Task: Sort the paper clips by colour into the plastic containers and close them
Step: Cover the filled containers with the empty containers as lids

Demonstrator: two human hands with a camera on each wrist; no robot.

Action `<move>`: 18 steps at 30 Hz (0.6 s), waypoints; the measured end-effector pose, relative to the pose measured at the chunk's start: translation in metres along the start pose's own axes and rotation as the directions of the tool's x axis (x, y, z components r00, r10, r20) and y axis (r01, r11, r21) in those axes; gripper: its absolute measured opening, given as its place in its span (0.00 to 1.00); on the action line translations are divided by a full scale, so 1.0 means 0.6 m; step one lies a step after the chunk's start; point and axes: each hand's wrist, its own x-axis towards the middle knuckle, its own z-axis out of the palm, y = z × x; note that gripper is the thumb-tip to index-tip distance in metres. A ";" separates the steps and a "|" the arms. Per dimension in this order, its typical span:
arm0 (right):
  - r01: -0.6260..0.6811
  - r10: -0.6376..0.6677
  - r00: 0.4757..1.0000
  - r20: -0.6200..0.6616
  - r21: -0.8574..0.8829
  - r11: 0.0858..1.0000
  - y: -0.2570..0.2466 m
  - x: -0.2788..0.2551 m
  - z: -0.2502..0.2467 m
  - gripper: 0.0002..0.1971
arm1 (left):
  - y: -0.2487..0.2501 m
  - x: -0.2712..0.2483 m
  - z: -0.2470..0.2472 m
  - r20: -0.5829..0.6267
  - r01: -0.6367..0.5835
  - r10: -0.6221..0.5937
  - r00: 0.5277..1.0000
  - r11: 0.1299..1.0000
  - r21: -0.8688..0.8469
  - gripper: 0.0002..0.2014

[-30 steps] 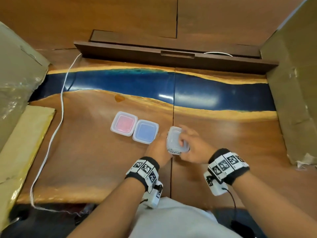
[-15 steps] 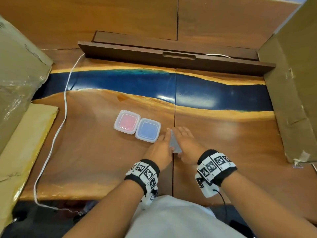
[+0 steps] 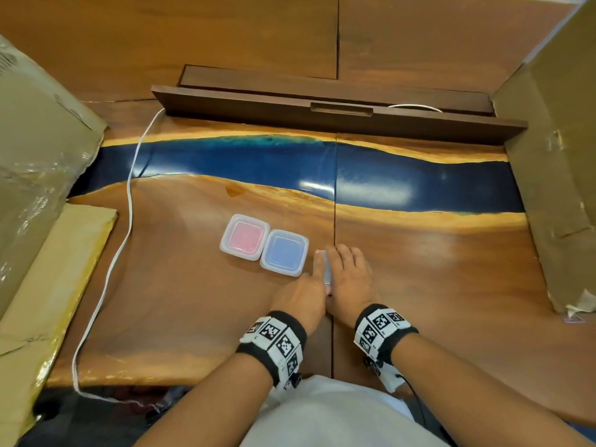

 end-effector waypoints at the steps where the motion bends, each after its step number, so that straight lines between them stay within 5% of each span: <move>1: -0.006 0.006 1.000 -0.020 0.012 1.000 0.001 -0.001 -0.009 0.46 | 0.000 -0.005 -0.019 -0.047 -0.012 0.015 0.999 0.998 0.057 0.34; 5: 0.012 -0.013 1.000 -0.014 -0.060 0.998 0.002 0.005 -0.035 0.52 | -0.056 -0.009 -0.115 -0.248 0.037 0.018 0.969 0.976 0.215 0.27; 10: 0.039 -0.036 0.997 0.062 -0.051 0.998 -0.023 0.019 -0.026 0.61 | -0.174 0.030 -0.158 -0.021 0.254 -0.259 0.966 0.922 0.291 0.60; 12: 0.020 -0.019 0.999 0.044 -0.026 0.999 -0.037 0.029 -0.024 0.56 | -0.185 0.036 -0.149 0.032 0.249 -0.262 0.964 0.942 0.226 0.60; 18: -0.009 0.010 1.000 0.024 -0.027 1.000 -0.021 0.066 -0.048 0.49 | -0.160 0.046 -0.125 -0.056 0.269 -0.264 0.963 0.956 0.116 0.53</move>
